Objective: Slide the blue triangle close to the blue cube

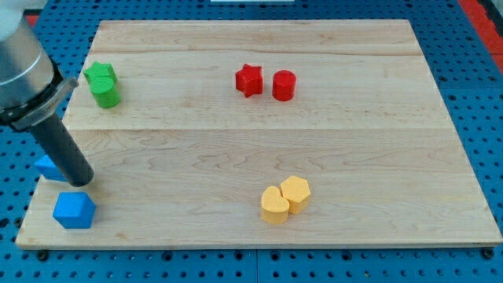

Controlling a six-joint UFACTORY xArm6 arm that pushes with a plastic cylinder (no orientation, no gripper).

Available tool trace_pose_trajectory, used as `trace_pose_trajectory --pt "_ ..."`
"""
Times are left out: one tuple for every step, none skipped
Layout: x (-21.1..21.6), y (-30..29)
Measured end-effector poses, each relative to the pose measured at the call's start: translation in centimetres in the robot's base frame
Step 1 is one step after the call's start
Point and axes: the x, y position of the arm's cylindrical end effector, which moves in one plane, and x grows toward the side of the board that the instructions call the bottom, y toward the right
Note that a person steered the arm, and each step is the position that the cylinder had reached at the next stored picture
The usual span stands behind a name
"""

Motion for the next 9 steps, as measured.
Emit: trace_pose_trajectory --pt "-4.8 0.6" --pt "-5.9 -1.4" --pt "-5.9 -7.5" --pt "-4.8 -7.6" --pt "-0.8 -2.9" --pt "1.1 -0.2" --pt "-1.2 -0.9" --pt "-3.3 0.2" --pt "-3.4 2.4"
